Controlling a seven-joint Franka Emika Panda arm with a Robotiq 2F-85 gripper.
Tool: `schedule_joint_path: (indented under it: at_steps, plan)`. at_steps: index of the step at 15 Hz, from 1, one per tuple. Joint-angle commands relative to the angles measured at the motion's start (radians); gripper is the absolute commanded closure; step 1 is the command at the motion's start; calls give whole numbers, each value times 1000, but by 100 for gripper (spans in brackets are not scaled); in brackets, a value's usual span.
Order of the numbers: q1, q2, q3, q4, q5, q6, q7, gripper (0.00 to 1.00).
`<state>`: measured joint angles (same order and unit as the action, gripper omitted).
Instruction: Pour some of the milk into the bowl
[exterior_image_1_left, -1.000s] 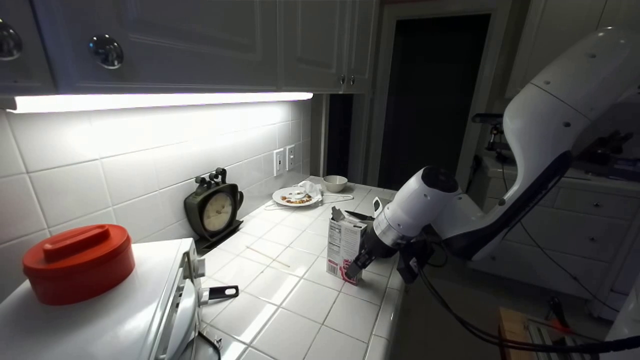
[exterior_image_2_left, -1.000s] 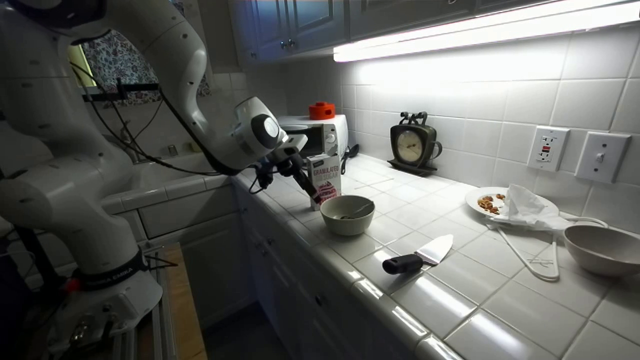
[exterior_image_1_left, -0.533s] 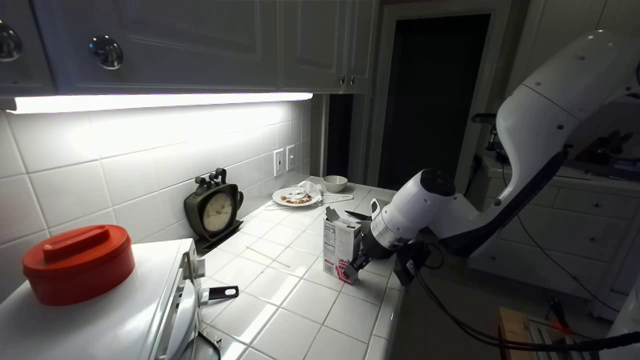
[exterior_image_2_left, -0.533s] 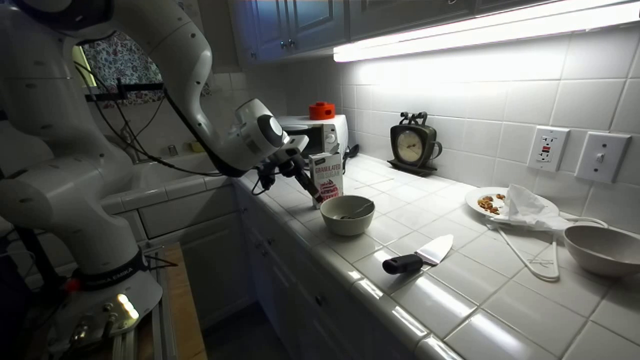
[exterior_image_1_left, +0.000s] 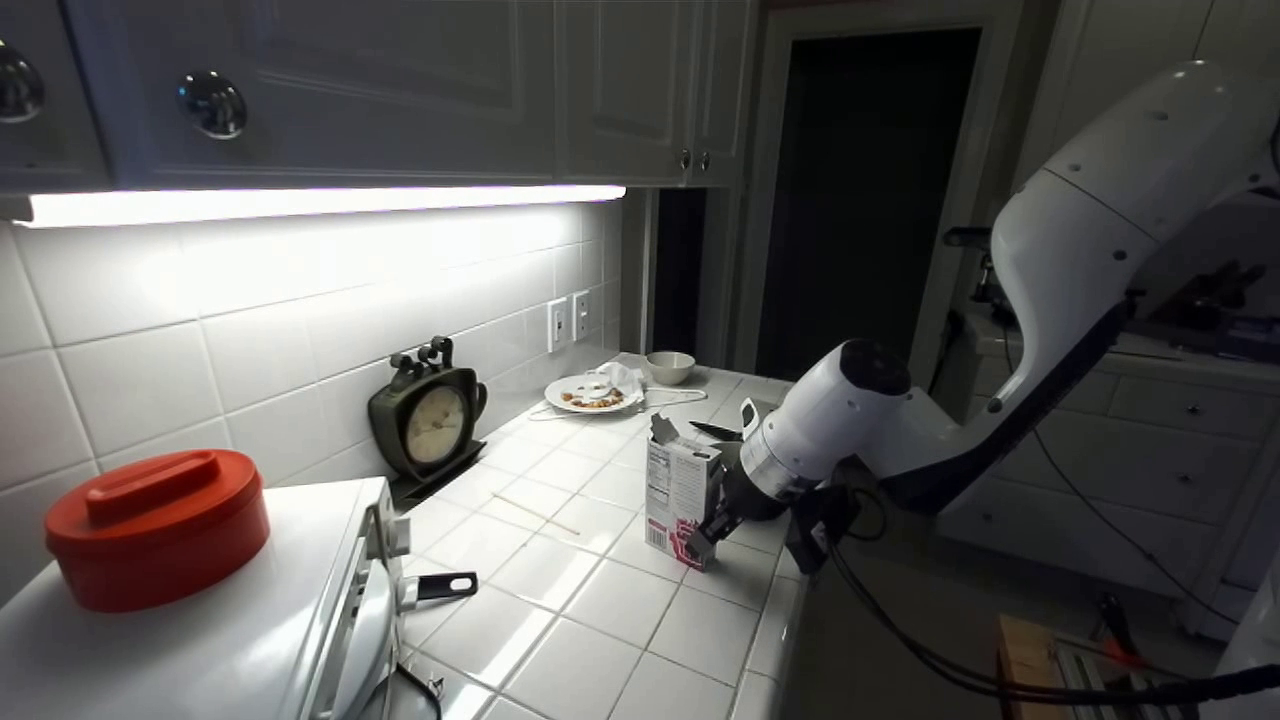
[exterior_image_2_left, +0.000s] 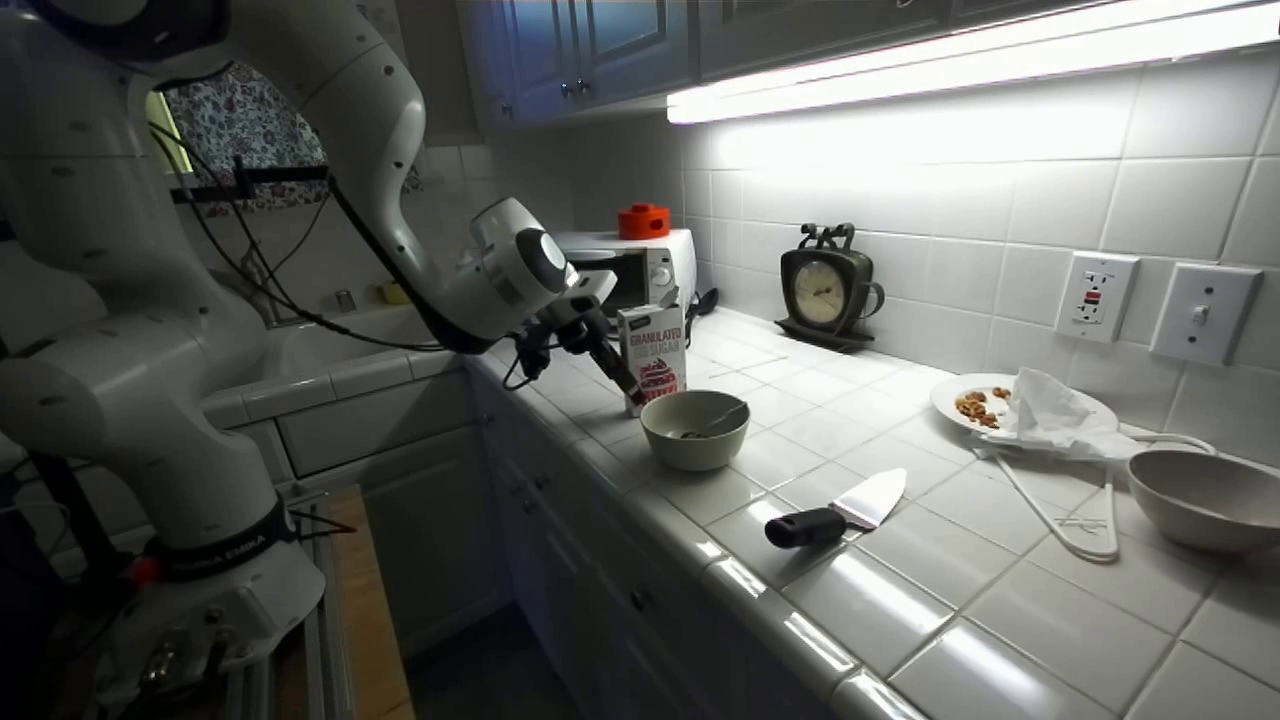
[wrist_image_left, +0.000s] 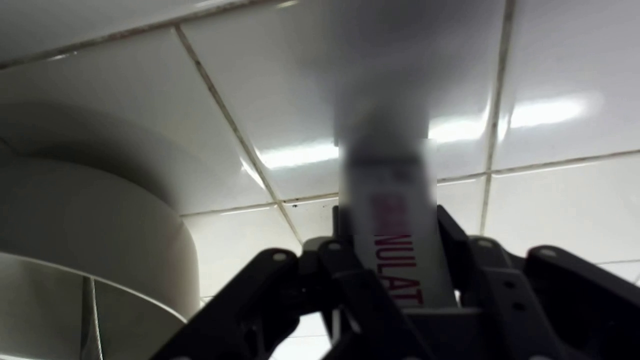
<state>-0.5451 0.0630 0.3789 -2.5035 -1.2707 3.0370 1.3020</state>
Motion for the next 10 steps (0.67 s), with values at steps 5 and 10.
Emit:
schedule_joint_path:
  at_steps: [5, 10]
  plan:
    - [41, -91, 62, -76, 229, -168, -35, 84]
    - [377, -146, -170, -95, 632, -279, -172, 84]
